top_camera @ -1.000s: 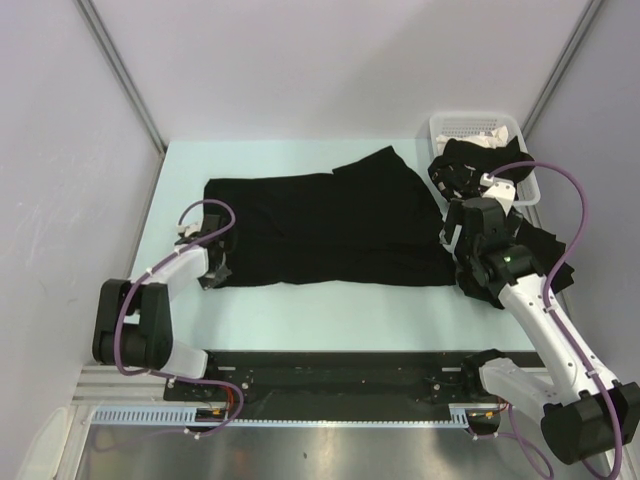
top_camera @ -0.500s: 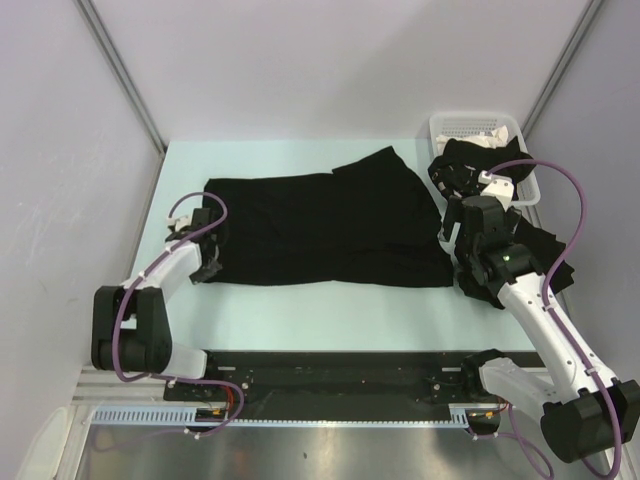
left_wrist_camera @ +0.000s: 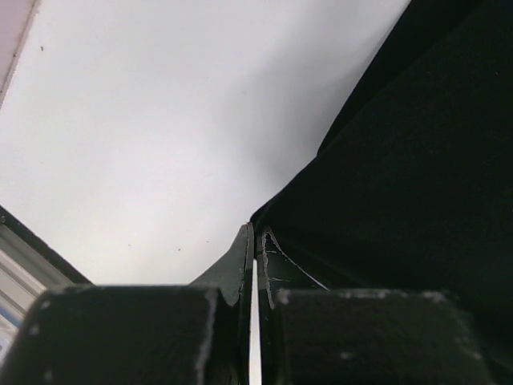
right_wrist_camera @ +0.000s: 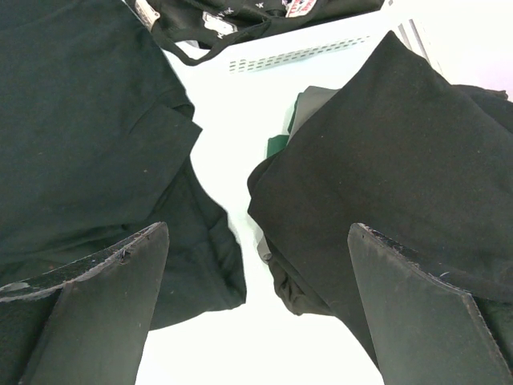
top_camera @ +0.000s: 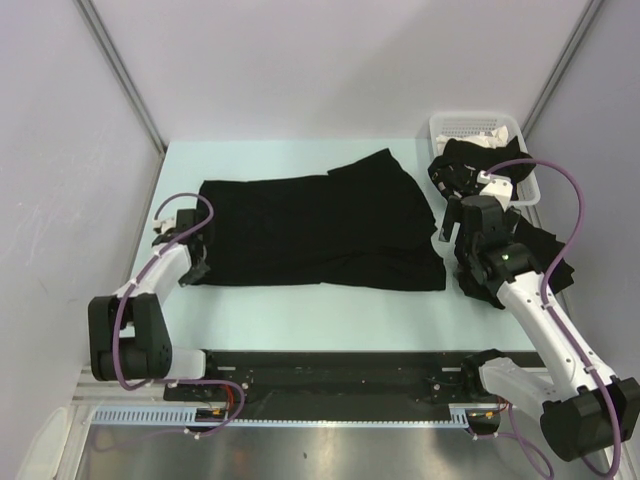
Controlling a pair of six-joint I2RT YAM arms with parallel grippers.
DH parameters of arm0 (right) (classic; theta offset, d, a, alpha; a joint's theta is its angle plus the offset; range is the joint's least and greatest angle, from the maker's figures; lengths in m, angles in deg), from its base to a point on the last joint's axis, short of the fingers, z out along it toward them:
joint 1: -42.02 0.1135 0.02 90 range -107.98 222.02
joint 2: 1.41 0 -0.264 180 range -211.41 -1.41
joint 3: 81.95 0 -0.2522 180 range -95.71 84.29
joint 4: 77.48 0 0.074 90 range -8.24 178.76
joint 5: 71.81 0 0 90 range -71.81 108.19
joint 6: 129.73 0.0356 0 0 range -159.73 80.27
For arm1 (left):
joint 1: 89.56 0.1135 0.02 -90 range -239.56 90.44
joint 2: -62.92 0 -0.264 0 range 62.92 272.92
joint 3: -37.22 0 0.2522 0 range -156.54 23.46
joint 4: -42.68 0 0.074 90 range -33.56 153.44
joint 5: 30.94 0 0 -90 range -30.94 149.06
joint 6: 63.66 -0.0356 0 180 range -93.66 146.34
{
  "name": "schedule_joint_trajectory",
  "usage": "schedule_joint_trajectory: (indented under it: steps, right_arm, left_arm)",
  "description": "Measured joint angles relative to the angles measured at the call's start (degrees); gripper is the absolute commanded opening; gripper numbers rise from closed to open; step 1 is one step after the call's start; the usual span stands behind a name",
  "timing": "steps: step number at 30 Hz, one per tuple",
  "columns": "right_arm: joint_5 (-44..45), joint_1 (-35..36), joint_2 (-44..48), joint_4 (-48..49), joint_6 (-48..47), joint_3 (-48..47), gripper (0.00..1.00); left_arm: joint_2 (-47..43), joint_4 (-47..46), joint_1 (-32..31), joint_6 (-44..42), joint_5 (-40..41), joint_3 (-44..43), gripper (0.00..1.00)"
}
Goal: Fold and stack the t-shirts
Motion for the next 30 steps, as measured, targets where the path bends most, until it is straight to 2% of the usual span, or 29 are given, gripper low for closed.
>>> schedule_joint_trajectory:
  steps: [18, 26, 30]
  right_arm:
    - [0.3, -0.1, -2.1, 1.0, -1.0, 0.0, 1.0]
    - [0.3, -0.1, -3.7, 1.1, -1.0, 0.0, 1.0]
    - [-0.3, 0.0, -3.7, 1.2, -1.6, 0.0, 1.0]
  left_arm:
    - [-1.9, 2.8, 3.4, -3.0, -0.1, 0.2, 0.01]
    - [-1.9, 4.2, 3.5, -3.0, -0.1, -1.2, 0.2]
    - [-2.1, 4.9, 3.5, -3.1, -0.1, -2.5, 0.37]
